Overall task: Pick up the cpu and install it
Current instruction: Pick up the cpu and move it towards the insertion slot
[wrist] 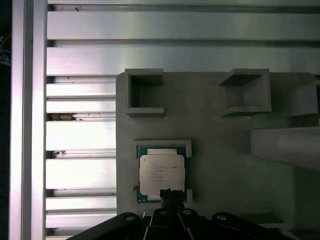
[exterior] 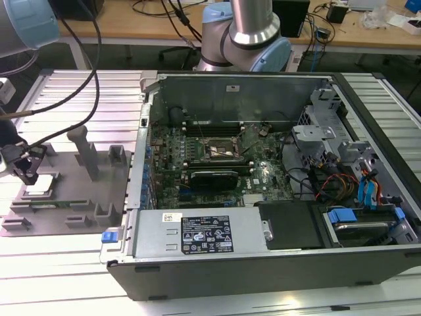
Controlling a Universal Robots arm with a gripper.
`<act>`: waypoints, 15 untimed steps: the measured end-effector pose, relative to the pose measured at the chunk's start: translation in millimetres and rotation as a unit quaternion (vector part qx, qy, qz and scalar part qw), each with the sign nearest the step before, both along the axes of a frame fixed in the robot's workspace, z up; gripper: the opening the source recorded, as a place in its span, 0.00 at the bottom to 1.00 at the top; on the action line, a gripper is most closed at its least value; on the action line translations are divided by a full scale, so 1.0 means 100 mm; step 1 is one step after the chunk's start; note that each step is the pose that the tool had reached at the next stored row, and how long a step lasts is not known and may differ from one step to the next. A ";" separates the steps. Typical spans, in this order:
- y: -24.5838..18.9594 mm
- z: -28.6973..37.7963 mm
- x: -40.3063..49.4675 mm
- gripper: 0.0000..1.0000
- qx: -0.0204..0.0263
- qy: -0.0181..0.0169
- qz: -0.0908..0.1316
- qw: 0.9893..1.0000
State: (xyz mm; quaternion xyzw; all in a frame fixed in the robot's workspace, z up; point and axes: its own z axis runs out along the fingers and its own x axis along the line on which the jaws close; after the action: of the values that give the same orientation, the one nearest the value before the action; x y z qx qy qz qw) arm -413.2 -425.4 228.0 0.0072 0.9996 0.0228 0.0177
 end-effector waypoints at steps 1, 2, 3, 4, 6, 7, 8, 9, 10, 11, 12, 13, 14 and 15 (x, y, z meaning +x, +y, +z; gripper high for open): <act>0.000 -0.001 0.000 0.11 0.000 0.000 0.000 1.000; 0.000 -0.001 0.000 0.11 0.000 0.000 0.000 1.000; 0.000 -0.001 0.000 0.11 0.000 0.000 0.000 1.000; 0.000 -0.002 0.000 0.11 0.000 0.000 0.000 1.000; 0.000 -0.002 0.000 0.11 0.000 0.000 0.000 1.000; 0.000 -0.002 0.000 0.16 0.000 0.000 0.000 1.000; 0.000 -0.003 0.000 0.23 0.000 0.000 0.000 1.000; 0.000 -0.003 0.000 0.35 0.000 0.000 0.000 1.000; 0.000 -0.003 0.000 0.42 0.000 0.000 0.000 1.000; 0.000 -0.003 0.000 0.42 0.000 0.000 0.000 1.000; 0.000 -0.003 0.000 0.42 0.000 0.000 0.000 1.000; 0.000 -0.003 0.000 0.47 0.000 0.000 0.000 1.000; 0.000 -0.004 0.000 0.53 0.000 0.000 0.000 1.000; 0.000 -0.004 0.000 0.60 0.000 0.000 0.000 1.000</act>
State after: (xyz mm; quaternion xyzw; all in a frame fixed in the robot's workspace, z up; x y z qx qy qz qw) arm -413.2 -425.4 227.6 0.0072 0.9996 0.0229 0.0178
